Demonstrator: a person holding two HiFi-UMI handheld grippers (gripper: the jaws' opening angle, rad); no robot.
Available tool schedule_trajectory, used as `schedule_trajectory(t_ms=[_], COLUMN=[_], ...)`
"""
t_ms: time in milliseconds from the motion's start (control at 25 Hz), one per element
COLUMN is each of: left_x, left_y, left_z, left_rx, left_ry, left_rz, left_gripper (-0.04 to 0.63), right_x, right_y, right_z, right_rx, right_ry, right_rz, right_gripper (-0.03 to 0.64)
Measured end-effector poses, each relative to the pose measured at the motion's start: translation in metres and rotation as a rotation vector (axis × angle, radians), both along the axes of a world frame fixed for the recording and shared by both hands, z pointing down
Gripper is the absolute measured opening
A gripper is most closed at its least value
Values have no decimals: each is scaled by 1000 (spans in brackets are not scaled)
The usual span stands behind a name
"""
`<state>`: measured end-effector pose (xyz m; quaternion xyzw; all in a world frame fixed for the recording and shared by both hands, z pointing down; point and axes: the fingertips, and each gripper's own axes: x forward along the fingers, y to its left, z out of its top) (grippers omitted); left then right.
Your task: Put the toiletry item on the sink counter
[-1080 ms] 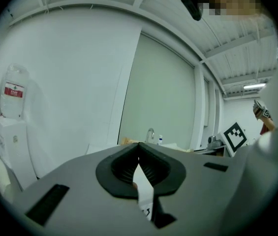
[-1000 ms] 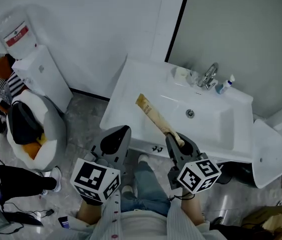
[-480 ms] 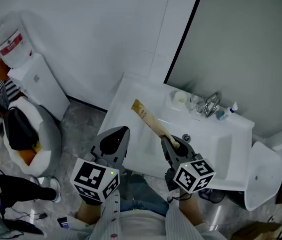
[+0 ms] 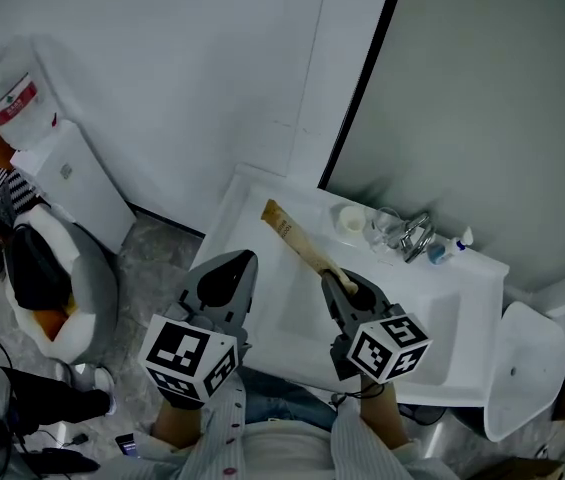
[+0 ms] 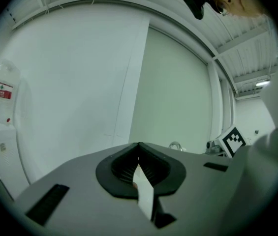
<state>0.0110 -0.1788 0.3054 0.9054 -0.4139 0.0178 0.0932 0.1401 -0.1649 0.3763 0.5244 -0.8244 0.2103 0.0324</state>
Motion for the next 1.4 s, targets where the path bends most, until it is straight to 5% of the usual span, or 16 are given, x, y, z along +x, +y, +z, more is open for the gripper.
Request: schedule_trajectory(t_ms=[1400], left_x=[7], left_y=[-96], left_z=[16], left_rx=[-66], left_ry=[3], left_rz=[85], left_gripper=[17], right_x=[0], right_y=[-79], right_z=[9], right_rx=[-68], right_ry=[-12], right_rz=[70], right_gripper=[55])
